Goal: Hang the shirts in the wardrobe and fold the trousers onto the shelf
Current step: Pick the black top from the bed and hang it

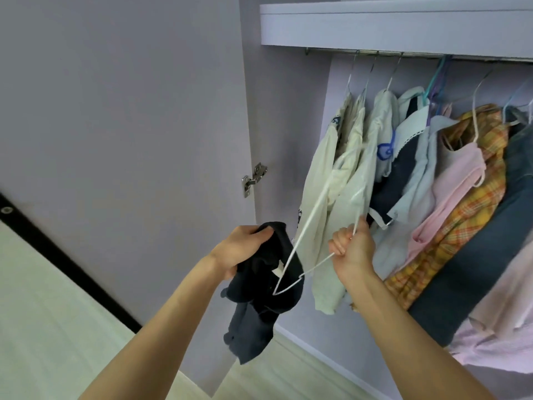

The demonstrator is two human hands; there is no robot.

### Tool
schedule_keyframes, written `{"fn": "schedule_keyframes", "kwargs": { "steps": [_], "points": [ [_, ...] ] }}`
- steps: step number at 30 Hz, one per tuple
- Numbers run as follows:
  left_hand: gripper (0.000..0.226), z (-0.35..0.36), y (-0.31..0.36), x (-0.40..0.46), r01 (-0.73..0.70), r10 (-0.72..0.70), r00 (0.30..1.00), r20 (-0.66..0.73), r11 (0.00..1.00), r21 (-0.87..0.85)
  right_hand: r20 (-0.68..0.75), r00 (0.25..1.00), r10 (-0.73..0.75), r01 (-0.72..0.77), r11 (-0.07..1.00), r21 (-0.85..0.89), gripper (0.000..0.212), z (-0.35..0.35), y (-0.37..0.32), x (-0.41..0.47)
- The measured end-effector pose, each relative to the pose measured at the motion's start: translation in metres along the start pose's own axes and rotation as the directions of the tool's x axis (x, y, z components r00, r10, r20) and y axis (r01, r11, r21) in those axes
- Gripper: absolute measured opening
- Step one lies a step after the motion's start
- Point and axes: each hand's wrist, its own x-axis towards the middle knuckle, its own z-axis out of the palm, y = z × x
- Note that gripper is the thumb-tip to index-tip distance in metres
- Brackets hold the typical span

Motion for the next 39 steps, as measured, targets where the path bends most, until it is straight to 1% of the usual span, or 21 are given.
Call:
{"fn": "schedule_keyframes", "kwargs": {
  "steps": [3,6,8,11,13,15,17,18,19,20,21,23,24,26,27,30,32,34,36,37,39],
  "points": [
    [0.021,-0.002,0.018,-0.014,-0.057,0.058,0.995,0.076,0.998,-0.014,0.007,0.993,-0.118,0.118,0.982,-0.148,0.048,0.011,0.009,0.001],
    [0.020,-0.007,0.031,-0.029,-0.101,0.105,0.993,0.061,0.993,-0.063,0.066,0.983,-0.172,0.183,0.958,-0.221,0.041,0.016,0.020,0.001],
    [0.020,-0.009,0.033,-0.039,-0.103,0.106,0.994,0.028,0.989,-0.110,0.088,0.988,-0.129,0.143,0.974,-0.178,0.038,0.022,0.025,0.001],
    [0.025,-0.011,0.031,-0.047,-0.094,0.086,0.995,-0.050,0.977,-0.190,0.123,0.992,0.039,-0.037,0.999,-0.017,0.035,0.036,0.021,0.005],
    [0.028,-0.013,0.030,-0.052,-0.093,0.073,0.993,-0.091,0.965,-0.244,0.136,0.989,0.054,-0.051,0.998,-0.027,0.035,0.043,0.017,0.005],
    [0.028,-0.016,0.029,-0.057,-0.112,0.079,0.988,-0.133,0.959,-0.259,0.126,0.991,-0.034,0.058,0.979,-0.194,0.037,0.046,0.026,0.001],
    [0.027,-0.017,0.024,-0.060,-0.128,0.085,0.964,-0.251,0.979,-0.159,0.157,0.968,-0.196,0.246,0.860,-0.447,0.035,0.043,0.034,-0.003],
    [0.028,-0.018,0.020,-0.061,-0.118,0.086,0.941,-0.327,0.990,-0.080,0.173,0.945,-0.277,0.326,0.797,-0.508,0.034,0.045,0.031,-0.004],
    [0.029,-0.018,0.014,-0.061,-0.098,0.080,0.918,-0.389,0.995,-0.028,0.171,0.921,-0.351,0.387,0.767,-0.512,0.033,0.049,0.022,0.000],
    [0.029,-0.018,0.008,-0.063,-0.084,0.066,0.898,-0.434,0.996,-0.022,0.146,0.910,-0.389,0.411,0.789,-0.456,0.033,0.055,0.010,0.006],
    [0.028,-0.018,0.004,-0.064,-0.078,0.048,0.886,-0.462,0.996,-0.046,0.104,0.919,-0.381,0.393,0.852,-0.345,0.034,0.061,-0.004,0.010],
    [0.027,-0.020,0.003,-0.065,-0.072,0.008,0.872,-0.489,0.991,-0.113,0.046,0.960,-0.277,0.281,0.952,-0.125,0.035,0.071,-0.017,0.016],
    [0.027,-0.021,0.004,-0.064,-0.078,-0.002,0.874,-0.486,0.986,-0.146,0.045,0.971,-0.233,0.237,0.963,-0.126,0.036,0.075,-0.014,0.013],
    [0.029,-0.021,0.010,-0.062,-0.107,0.003,0.893,-0.450,0.973,-0.205,0.071,0.973,-0.221,0.232,0.926,-0.297,0.038,0.074,0.010,0.001],
    [0.030,-0.020,0.013,-0.062,-0.125,0.019,0.908,-0.419,0.965,-0.228,0.070,0.973,-0.220,0.231,0.915,-0.331,0.038,0.071,0.024,-0.001],
    [0.032,-0.019,0.020,-0.064,-0.162,0.073,0.937,-0.342,0.957,-0.239,-0.004,1.000,-0.019,0.018,0.976,-0.218,0.035,0.070,0.037,-0.001],
    [0.033,-0.020,0.022,-0.066,-0.156,0.078,0.950,-0.301,0.957,-0.243,-0.012,0.999,0.040,-0.042,0.988,-0.148,0.034,0.073,0.040,0.002],
    [0.034,-0.023,0.024,-0.068,-0.148,0.080,0.964,-0.253,0.954,-0.262,0.024,1.000,-0.004,0.008,0.988,-0.155,0.034,0.077,0.052,-0.001],
    [0.033,-0.028,0.024,-0.070,-0.161,0.083,0.959,-0.270,0.946,-0.282,0.050,0.996,-0.072,0.082,0.970,-0.229,0.036,0.078,0.066,-0.006],
    [0.035,-0.031,0.023,-0.070,-0.178,0.086,0.944,-0.319,0.946,-0.271,0.062,0.991,-0.118,0.131,0.952,-0.278,0.037,0.076,0.070,-0.005],
    [0.041,-0.042,0.017,-0.069,-0.193,0.090,0.879,-0.468,0.965,-0.177,0.088,0.972,-0.216,0.233,0.903,-0.362,0.037,0.072,0.066,-0.001]
  ]
}}
